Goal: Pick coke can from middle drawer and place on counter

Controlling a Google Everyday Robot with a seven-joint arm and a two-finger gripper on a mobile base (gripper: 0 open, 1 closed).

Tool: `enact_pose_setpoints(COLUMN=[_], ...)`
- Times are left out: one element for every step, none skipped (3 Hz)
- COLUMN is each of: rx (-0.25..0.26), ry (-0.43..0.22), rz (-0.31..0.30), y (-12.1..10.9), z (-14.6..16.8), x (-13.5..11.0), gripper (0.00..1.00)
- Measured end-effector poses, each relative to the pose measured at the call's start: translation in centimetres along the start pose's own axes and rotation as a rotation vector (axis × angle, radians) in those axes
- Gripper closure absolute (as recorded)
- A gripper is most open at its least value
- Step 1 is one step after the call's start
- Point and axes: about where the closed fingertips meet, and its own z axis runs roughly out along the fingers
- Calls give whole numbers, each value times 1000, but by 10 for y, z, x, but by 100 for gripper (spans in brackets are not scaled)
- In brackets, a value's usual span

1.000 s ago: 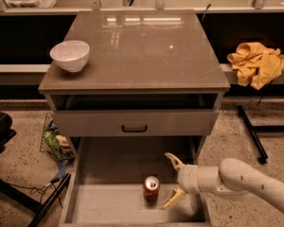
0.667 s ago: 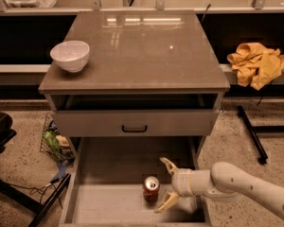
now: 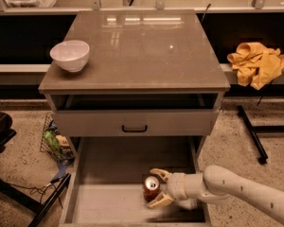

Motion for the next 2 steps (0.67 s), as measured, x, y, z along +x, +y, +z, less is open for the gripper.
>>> enact_pose_setpoints(rx=[-2, -5], ry=[-1, -3], rz=[-1, -1], y=[0, 1], z=[1, 2], x=[-1, -2], gripper=[48, 72])
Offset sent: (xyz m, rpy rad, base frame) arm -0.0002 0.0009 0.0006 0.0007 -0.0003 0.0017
